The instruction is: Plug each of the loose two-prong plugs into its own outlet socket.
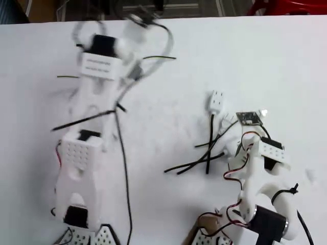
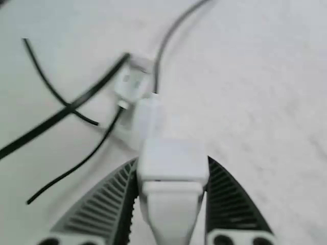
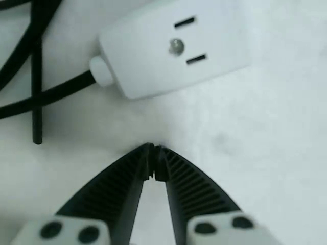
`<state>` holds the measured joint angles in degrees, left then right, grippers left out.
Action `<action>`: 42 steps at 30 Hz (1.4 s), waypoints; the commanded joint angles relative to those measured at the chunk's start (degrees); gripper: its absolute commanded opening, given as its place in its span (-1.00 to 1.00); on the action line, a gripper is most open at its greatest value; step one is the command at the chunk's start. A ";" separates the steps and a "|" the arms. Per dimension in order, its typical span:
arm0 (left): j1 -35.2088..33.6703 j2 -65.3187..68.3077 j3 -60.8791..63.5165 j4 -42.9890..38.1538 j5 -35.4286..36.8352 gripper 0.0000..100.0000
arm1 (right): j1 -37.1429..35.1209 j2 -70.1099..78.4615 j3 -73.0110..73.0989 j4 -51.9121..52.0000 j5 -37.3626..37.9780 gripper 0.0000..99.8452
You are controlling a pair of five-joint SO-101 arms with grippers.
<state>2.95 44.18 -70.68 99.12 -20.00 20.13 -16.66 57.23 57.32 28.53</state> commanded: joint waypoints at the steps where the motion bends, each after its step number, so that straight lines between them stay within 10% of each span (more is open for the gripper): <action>1: -5.32 -2.15 -1.76 -10.02 -0.88 -0.94 | 0.57 -0.31 -0.09 -0.84 -0.53 -0.96; 18: -12.70 21.67 5.63 -41.05 -7.65 -0.76 | 0.57 -0.22 -0.09 -0.84 -0.53 -0.96; 42: -13.85 19.30 -24.70 -19.25 -4.04 -0.36 | 0.57 -0.22 -0.09 -0.84 -0.53 -0.96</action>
<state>-9.63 66.95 -92.40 78.55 -23.60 20.13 -16.66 57.23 57.32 28.53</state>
